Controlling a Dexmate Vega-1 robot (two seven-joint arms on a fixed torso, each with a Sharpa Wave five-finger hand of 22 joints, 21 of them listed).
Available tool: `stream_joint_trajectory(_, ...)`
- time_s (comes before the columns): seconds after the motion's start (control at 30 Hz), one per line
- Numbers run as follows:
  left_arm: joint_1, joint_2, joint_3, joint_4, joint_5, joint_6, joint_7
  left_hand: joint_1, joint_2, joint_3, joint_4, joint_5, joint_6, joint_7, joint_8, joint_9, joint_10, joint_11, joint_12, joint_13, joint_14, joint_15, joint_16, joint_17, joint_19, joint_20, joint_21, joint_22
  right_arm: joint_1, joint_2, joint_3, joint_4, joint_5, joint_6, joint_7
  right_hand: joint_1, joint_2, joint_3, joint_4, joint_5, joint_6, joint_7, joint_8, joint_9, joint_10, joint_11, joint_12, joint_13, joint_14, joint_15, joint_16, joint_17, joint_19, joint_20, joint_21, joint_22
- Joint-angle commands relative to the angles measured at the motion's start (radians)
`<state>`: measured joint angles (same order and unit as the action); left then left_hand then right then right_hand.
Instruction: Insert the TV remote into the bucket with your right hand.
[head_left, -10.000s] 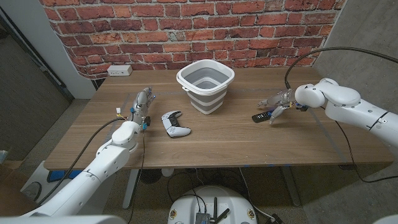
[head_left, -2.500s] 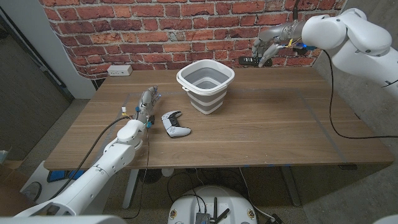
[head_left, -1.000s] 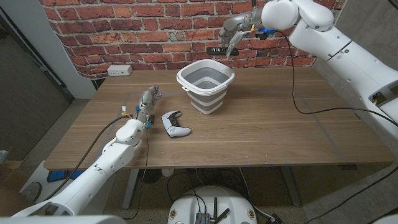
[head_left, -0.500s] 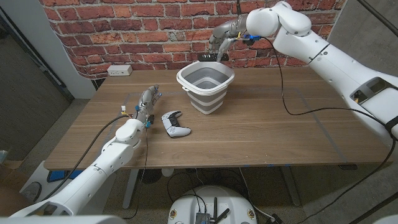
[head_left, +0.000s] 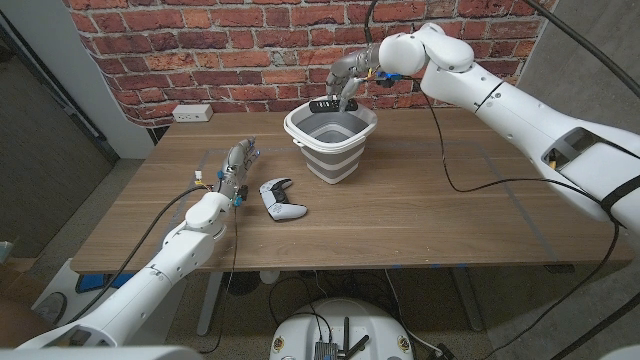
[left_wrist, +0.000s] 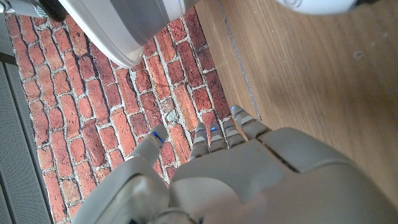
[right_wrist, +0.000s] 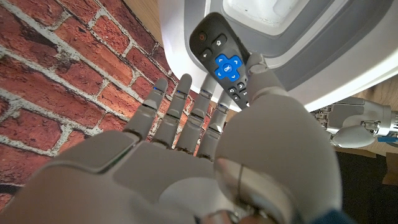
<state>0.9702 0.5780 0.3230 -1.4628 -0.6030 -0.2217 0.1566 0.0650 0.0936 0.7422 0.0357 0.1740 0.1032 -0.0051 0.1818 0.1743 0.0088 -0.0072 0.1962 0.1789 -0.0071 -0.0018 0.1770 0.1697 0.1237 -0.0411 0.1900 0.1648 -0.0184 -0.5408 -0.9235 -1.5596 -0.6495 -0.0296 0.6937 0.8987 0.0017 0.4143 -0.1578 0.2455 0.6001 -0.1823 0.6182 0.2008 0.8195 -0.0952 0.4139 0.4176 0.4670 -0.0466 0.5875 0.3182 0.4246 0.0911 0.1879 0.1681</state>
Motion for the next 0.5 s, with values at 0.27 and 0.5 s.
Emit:
stream_joint_trajectory(0.27,-0.003,0.000,-0.003,0.000,0.001,-0.005,0.000,0.004,0.087,0.001,-0.003,0.000,0.008,0.000,0.002,0.005,0.000,-0.002,0.001,0.004,0.000,0.000,0.002,0.002,0.003,-0.033,0.002,0.006,-0.015,0.055,-0.083,0.083,-0.060,0.003,-0.045,-0.059,0.048,-0.008,0.001,0.009,0.042,-0.039,-0.006,0.004,0.099,-0.112,-0.010,0.015,-0.016,-0.149,-0.006,0.001,-0.007,-0.027,-0.003,0.000)
stream_joint_trajectory(0.5,-0.008,-0.004,-0.001,0.009,-0.003,-0.002,-0.004,0.005,0.087,0.001,-0.003,0.000,0.008,-0.001,0.002,0.005,-0.001,-0.002,0.001,0.004,0.000,0.000,0.002,0.002,0.004,-0.030,0.002,0.006,-0.015,0.067,-0.104,0.116,-0.077,0.020,-0.067,-0.064,0.047,-0.011,0.002,0.009,0.047,-0.039,-0.007,0.004,0.097,-0.111,-0.014,0.016,-0.019,-0.147,-0.006,0.002,-0.008,-0.028,-0.002,0.000)
